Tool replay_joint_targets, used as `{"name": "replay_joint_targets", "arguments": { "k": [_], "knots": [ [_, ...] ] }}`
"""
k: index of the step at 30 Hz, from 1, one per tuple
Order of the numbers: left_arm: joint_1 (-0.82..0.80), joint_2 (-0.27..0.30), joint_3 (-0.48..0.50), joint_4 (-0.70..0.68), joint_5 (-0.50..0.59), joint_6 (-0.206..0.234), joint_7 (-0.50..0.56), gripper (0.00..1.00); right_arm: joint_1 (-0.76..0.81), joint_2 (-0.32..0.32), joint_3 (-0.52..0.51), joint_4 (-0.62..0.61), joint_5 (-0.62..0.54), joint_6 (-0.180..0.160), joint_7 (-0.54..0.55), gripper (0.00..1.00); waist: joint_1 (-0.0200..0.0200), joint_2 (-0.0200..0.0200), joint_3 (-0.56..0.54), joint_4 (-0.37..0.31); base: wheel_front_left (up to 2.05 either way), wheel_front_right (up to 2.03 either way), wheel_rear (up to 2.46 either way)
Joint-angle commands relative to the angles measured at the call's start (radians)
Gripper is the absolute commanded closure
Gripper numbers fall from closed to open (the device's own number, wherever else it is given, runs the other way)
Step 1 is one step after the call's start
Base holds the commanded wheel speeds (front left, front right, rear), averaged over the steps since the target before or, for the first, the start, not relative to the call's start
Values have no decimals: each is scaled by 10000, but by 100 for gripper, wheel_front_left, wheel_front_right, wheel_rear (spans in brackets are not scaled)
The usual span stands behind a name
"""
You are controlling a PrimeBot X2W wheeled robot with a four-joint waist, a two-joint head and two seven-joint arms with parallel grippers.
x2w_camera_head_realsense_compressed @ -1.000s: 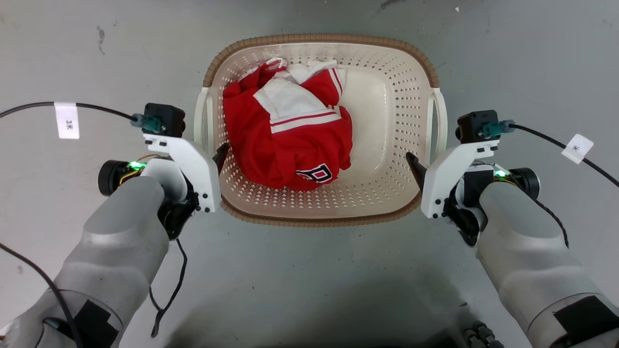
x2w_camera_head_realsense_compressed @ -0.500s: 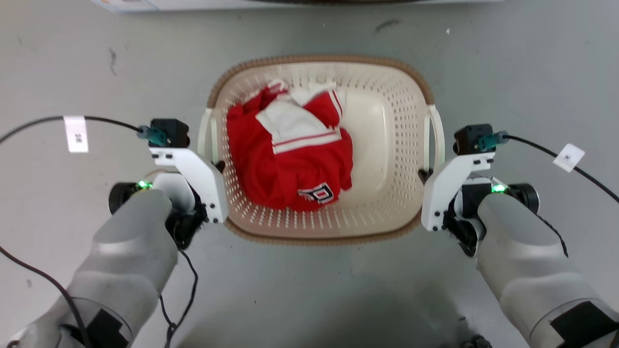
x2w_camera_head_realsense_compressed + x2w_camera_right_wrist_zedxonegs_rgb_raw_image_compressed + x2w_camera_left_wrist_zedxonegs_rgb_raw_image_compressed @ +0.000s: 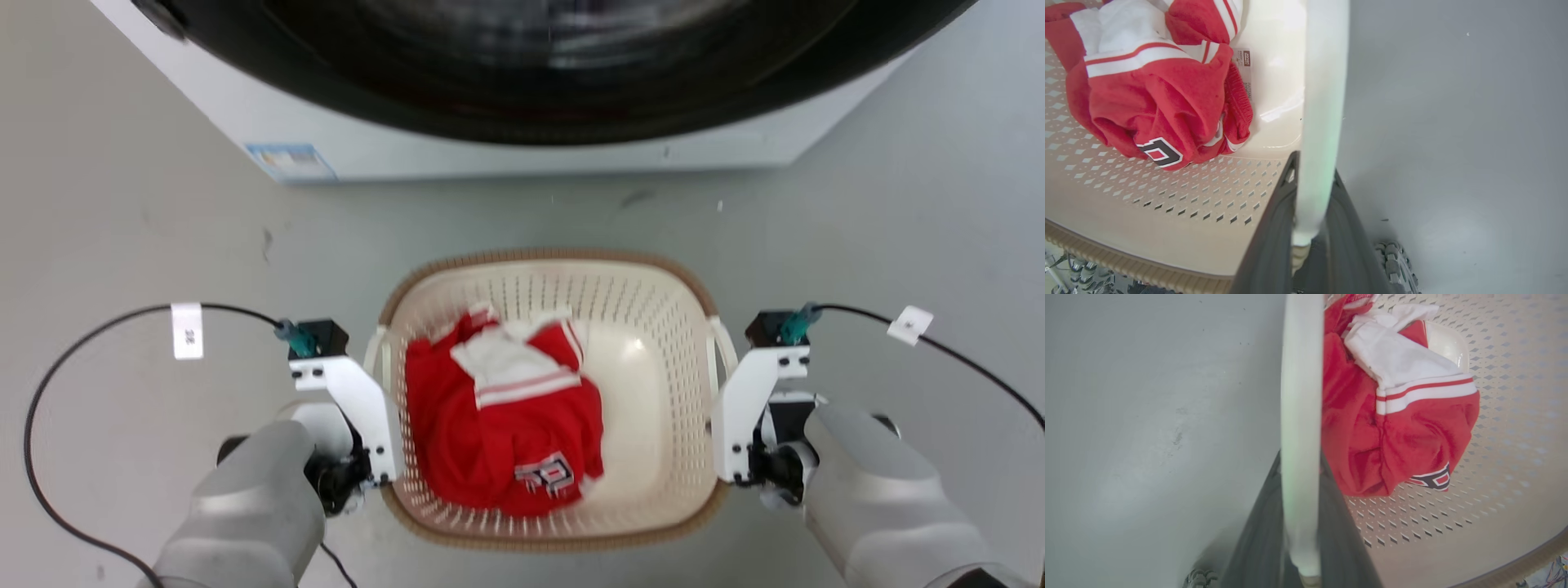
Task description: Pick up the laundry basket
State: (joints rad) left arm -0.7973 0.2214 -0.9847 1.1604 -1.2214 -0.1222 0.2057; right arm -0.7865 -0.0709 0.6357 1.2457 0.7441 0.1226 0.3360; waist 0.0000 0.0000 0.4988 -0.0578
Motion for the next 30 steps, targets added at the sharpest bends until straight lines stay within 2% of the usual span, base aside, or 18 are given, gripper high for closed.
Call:
{"name": "replay_joint_targets", "arguments": {
  "k": [1,9,19,24,30],
  "knots": [
    [151,-449,-43,-171,-172,-147,191,100,190,385,152,-149,202,146,295,100,0,0,-1280,102,0,0,0],
    [535,-442,-140,1,-571,-147,849,100,571,369,333,169,638,146,1440,100,0,0,-3011,296,0,0,0],
    [876,-603,-146,301,-987,-147,1581,100,800,368,370,276,1246,146,2760,100,0,0,-4620,383,0,0,0],
    [614,-670,-73,457,-1128,-146,1857,100,690,368,232,351,1369,147,3462,100,0,0,-4972,386,0,0,0],
    [665,-678,-24,643,-1386,-145,2681,100,850,208,-135,381,1264,147,4487,100,0,0,-5309,289,0,0,0]
  ]
}}
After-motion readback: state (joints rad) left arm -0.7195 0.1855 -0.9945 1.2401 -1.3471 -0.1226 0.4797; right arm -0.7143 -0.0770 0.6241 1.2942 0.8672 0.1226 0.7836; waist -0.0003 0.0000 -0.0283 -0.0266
